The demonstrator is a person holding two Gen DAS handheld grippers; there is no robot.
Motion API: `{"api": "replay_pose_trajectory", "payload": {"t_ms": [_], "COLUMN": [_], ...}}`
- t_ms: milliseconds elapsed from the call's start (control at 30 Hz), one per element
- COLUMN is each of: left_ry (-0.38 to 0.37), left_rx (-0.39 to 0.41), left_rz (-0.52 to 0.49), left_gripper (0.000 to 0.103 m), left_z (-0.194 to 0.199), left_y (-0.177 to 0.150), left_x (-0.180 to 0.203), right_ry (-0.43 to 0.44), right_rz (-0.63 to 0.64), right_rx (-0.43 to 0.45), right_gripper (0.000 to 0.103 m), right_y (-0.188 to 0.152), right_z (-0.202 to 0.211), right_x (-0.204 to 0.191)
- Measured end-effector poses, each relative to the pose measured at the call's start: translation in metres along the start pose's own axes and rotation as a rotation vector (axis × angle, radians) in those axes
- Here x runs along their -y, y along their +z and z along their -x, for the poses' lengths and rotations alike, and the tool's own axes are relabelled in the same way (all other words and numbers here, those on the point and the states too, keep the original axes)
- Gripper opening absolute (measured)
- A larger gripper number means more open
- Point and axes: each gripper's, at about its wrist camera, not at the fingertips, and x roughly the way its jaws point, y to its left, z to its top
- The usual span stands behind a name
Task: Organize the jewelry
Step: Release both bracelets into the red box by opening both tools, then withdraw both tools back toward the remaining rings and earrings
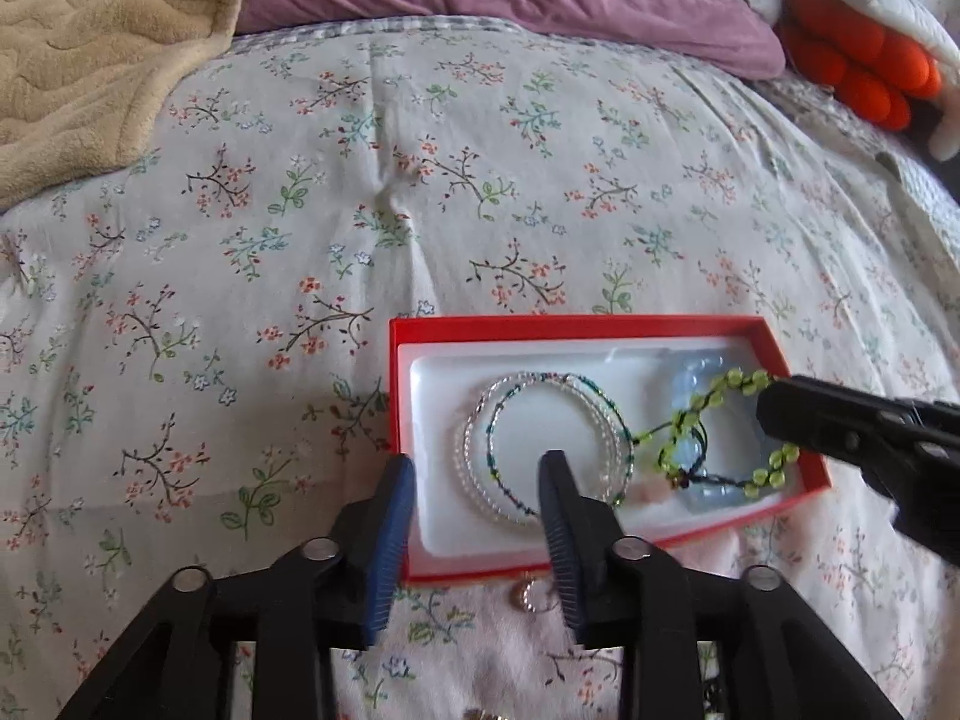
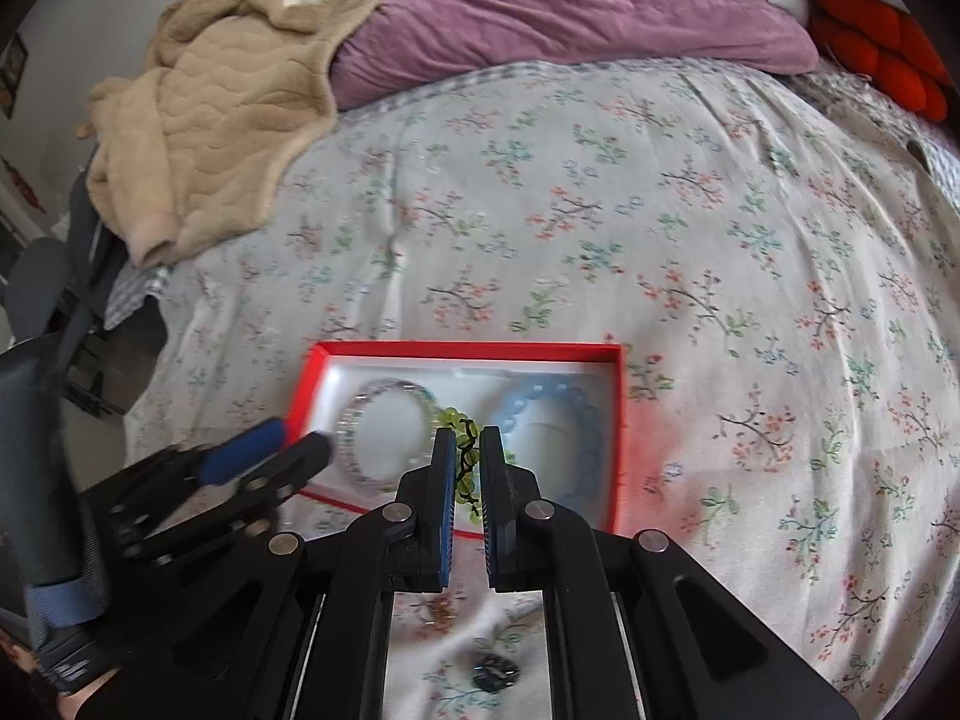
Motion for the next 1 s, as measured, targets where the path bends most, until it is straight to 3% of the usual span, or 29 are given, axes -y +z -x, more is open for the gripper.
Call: {"api": "replay_pose_trajectory", "payload": {"t_ms": [167, 267, 333, 400, 467, 733, 1000], "left_ry": [0.024, 0.037, 0.044, 0.052, 0.06, 0.061, 0.067], "left_rx": [0.0, 0.003, 0.006, 0.005, 0.005, -0.001, -0.03], "left_rz": [-0.022, -0.033, -0.041, -0.046, -0.051, -0.068, -0.097], "left_gripper": [0.046, 0.054, 0.06, 0.065, 0.068, 0.085, 0.095], "left_z": [0.009, 0.016, 0.022, 0.026, 0.032, 0.053, 0.064], "left_y": [-0.004, -0.005, -0.007, -0.009, -0.011, -0.029, -0.058], "left_x": [0.002, 0.004, 0.004, 0.005, 0.007, 0.013, 0.022], "right_ry": [-0.068, -0.063, -0.051, -0.05, -0.049, -0.077, -0.11], "right_rz": [-0.004, -0.014, -0.015, -0.009, -0.005, 0.013, 0.048], "right_rx": [-0.006, -0.022, -0.03, -0.023, -0.003, -0.003, -0.009], "right_gripper": [0.01, 0.012, 0.023, 0.053, 0.061, 0.062, 0.068], "right_y": [-0.001, -0.001, -0.002, -0.004, -0.007, -0.025, -0.048], "right_z": [-0.002, 0.0, 0.003, 0.01, 0.02, 0.05, 0.071], "right_x": [0.011, 0.016, 0.016, 0.016, 0.016, 0.018, 0.021]}}
